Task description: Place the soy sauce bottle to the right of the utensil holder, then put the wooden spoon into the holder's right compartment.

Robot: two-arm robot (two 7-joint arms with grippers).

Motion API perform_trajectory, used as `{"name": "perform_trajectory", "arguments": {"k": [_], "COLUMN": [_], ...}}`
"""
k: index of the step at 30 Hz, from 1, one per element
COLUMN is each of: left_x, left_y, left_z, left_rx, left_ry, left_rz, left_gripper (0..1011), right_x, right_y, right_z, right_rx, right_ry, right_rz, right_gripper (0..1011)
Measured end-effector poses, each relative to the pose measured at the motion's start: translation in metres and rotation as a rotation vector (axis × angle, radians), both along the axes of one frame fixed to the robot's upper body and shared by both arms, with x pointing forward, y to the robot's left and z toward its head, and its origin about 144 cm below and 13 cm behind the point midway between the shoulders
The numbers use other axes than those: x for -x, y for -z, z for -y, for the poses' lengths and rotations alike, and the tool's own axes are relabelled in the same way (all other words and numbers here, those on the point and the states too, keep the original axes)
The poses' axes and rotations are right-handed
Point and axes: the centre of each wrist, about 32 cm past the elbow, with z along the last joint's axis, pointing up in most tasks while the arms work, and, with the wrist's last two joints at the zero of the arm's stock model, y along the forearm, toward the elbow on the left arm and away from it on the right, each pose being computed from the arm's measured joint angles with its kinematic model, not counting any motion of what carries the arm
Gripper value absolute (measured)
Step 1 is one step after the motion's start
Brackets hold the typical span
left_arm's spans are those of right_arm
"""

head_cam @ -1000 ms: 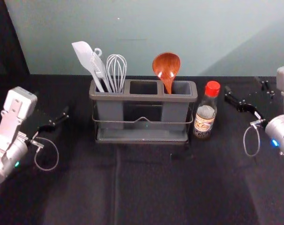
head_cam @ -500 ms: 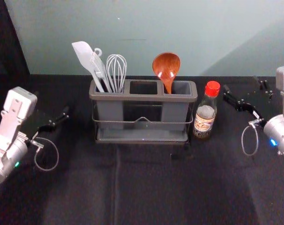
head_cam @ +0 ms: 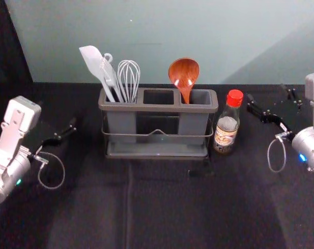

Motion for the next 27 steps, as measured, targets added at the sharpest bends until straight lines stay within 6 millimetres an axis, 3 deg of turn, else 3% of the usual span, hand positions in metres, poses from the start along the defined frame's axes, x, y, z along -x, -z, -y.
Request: {"name": "perform_trajectory", "arguments": {"k": [27], "left_x": [0.0], "left_y": [0.0], "left_z": [0.0], "left_rx": [0.0], "left_ry": [0.0], "left_rz": [0.0], "left_gripper": [1000], "right_x": [0.0], "right_y": [-0.0004], "right_z": [0.0003], "right_rx": [0.002], "right_ry": [0.001], "right_rz": [0.001], "right_gripper": [1002]}}
